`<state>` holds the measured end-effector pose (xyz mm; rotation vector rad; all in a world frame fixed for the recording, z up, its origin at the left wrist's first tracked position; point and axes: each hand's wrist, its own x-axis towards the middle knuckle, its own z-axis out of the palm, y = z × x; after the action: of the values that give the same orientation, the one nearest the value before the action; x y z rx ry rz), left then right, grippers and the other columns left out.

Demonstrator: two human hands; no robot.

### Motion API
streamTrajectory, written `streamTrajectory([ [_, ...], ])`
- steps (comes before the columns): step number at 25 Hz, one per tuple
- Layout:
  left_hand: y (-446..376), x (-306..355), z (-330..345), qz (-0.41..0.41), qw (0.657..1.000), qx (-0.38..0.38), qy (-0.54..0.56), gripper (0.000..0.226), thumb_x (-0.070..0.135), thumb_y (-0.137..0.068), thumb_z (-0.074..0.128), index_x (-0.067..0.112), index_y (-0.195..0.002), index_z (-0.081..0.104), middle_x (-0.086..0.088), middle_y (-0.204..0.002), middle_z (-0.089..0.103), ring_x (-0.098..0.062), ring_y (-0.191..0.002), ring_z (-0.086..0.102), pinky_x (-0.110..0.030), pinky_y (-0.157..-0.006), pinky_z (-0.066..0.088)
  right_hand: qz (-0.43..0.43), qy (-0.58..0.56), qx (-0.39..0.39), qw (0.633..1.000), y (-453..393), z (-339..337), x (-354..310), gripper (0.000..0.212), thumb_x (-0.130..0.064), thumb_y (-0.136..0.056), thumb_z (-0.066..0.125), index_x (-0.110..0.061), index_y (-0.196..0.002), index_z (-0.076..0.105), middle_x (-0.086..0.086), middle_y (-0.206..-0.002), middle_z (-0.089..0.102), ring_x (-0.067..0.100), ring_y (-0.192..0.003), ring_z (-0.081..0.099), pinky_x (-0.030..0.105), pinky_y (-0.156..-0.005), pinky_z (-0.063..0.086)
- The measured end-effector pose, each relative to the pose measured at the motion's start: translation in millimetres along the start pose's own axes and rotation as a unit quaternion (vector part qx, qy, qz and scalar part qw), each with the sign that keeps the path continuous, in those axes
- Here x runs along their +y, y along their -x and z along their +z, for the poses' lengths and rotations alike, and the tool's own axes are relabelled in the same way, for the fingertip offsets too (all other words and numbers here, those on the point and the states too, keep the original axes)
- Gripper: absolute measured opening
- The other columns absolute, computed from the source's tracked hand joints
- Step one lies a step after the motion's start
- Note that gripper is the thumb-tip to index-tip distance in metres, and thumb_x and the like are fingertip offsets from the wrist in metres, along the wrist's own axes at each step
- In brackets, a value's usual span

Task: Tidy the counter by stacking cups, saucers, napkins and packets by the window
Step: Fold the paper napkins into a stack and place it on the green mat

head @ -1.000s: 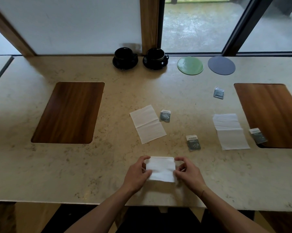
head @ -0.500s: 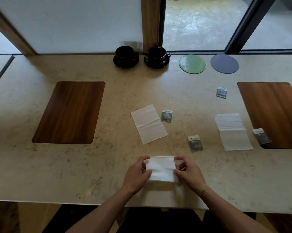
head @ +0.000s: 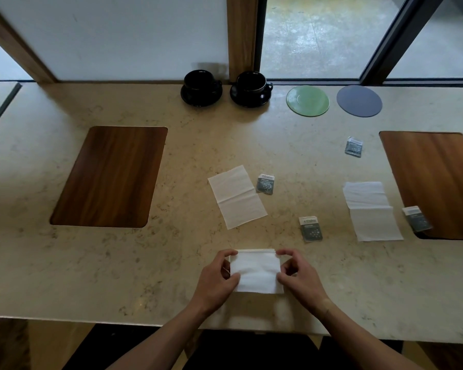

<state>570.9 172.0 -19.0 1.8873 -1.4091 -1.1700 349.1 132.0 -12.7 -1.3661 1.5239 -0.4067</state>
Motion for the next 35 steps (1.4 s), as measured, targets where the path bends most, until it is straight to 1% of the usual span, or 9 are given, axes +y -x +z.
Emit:
streamTrajectory([
  [5,-6,-3,1,-0.029,0.999,-0.009,-0.017,0.042,0.018,-0.083,0.066,0.03,-0.121,0.053,0.007,-0.077,0.055,-0.006,-0.065,0.053,-0.025,-0.066,0.049,0.013,-0.001,-0.002,1.0,-7,4,-3,0.044,-0.006,-0.081,0.067,-0.03,-0.115,0.053,0.004,-0.076,0.065,0.016,-0.074,0.064,0.026,-0.071,0.056],
  [9,-7,-5,2,-0.038,0.998,-0.025,-0.032,0.043,0.022,-0.085,0.065,0.032,-0.124,0.05,0.006,-0.08,0.058,-0.009,-0.07,0.056,-0.026,-0.068,0.05,0.034,0.005,-0.007,0.999,-11,5,-3,0.042,-0.008,-0.082,0.067,-0.029,-0.116,0.054,0.002,-0.077,0.065,0.016,-0.076,0.064,0.023,-0.069,0.053],
  [11,-8,-7,4,-0.038,0.998,-0.026,-0.039,0.043,0.023,-0.085,0.065,0.032,-0.124,0.05,0.003,-0.083,0.06,-0.012,-0.072,0.058,-0.03,-0.07,0.052,0.037,0.012,-0.007,0.999,-12,4,-2,0.042,-0.009,-0.081,0.067,-0.03,-0.115,0.054,0.002,-0.077,0.065,0.016,-0.076,0.064,0.026,-0.07,0.056],
  [14,-10,-7,5,-0.038,0.998,-0.03,-0.049,0.043,0.025,-0.086,0.064,0.033,-0.125,0.049,0.003,-0.087,0.062,-0.012,-0.076,0.06,-0.029,-0.071,0.052,0.037,0.025,-0.005,0.999,-12,4,-2,0.042,-0.009,-0.081,0.067,-0.033,-0.113,0.055,0.002,-0.076,0.065,0.015,-0.075,0.064,0.034,-0.074,0.059],
  [17,-12,-8,4,-0.043,0.997,-0.029,-0.053,0.043,0.026,-0.086,0.064,0.034,-0.125,0.05,0.003,-0.088,0.062,-0.013,-0.077,0.06,-0.03,-0.072,0.053,0.028,0.037,-0.011,0.999,-12,4,-2,0.041,-0.008,-0.081,0.066,-0.032,-0.113,0.056,0.0,-0.073,0.063,0.012,-0.073,0.062,0.029,-0.072,0.056],
  [21,-10,-9,4,-0.048,0.996,-0.035,-0.064,0.042,0.028,-0.085,0.064,0.035,-0.124,0.05,0.009,-0.088,0.062,-0.008,-0.078,0.061,-0.033,-0.075,0.056,0.02,0.06,-0.017,0.998,-11,5,-1,0.039,-0.009,-0.081,0.065,-0.033,-0.111,0.057,-0.002,-0.074,0.063,0.012,-0.074,0.062,0.027,-0.072,0.055],
  [25,-9,-8,4,-0.044,0.996,-0.033,-0.069,0.042,0.029,-0.085,0.064,0.035,-0.124,0.051,0.011,-0.088,0.061,-0.006,-0.077,0.06,-0.032,-0.075,0.056,0.019,0.072,-0.018,0.997,-12,5,-2,0.038,-0.011,-0.082,0.065,-0.033,-0.112,0.057,-0.004,-0.073,0.063,0.01,-0.073,0.061,0.024,-0.071,0.053],
  [28,-11,-8,4,-0.045,0.996,-0.032,-0.068,0.042,0.029,-0.085,0.064,0.034,-0.124,0.051,0.008,-0.09,0.062,-0.008,-0.079,0.06,-0.033,-0.076,0.056,0.019,0.081,-0.016,0.996,-14,6,-2,0.038,-0.011,-0.083,0.065,-0.034,-0.112,0.057,-0.004,-0.074,0.064,0.01,-0.073,0.063,0.028,-0.073,0.056],
  [35,-12,-6,4,-0.045,0.995,-0.03,-0.079,0.042,0.027,-0.086,0.064,0.031,-0.126,0.052,0.011,-0.085,0.058,-0.006,-0.075,0.057,-0.026,-0.072,0.05,0.017,0.102,-0.014,0.995,-15,7,0,0.038,-0.014,-0.085,0.064,-0.032,-0.118,0.057,-0.005,-0.077,0.065,0.009,-0.076,0.062,0.028,-0.075,0.057],
])
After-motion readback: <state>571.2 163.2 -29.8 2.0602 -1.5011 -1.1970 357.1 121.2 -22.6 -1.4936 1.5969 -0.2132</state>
